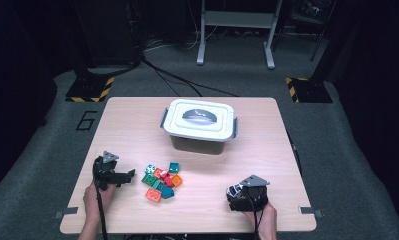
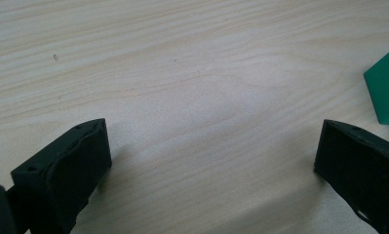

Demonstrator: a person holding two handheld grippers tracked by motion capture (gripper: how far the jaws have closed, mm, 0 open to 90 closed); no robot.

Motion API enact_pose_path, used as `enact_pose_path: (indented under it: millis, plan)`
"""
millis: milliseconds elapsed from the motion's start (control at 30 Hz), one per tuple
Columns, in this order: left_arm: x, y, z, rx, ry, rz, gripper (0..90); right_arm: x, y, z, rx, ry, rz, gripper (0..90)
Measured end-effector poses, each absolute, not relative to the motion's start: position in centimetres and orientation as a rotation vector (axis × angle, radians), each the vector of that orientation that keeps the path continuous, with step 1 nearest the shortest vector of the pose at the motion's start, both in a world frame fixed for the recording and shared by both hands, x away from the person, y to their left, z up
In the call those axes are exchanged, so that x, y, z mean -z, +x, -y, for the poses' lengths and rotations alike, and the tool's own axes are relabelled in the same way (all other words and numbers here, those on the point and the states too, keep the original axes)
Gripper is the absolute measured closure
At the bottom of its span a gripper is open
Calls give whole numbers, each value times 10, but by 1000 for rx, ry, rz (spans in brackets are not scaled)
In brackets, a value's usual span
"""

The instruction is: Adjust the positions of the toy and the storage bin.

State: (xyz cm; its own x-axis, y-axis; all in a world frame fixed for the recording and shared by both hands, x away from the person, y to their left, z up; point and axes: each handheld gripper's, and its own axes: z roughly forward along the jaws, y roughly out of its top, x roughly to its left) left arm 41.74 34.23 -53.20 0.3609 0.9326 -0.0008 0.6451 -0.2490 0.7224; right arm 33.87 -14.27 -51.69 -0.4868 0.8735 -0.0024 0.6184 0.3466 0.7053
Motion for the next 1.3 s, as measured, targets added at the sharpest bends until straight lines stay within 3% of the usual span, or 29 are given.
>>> enact_pose_path:
  millis: [300, 1300]
  plan:
    - [532, 418, -342, -580, 1988, -1361, 0, 516, 343, 133, -856, 1300, -2240, 222]
    - [532, 418, -343, -579, 1992, -1359, 0, 503, 347, 143, -914, 1317, -2192, 243]
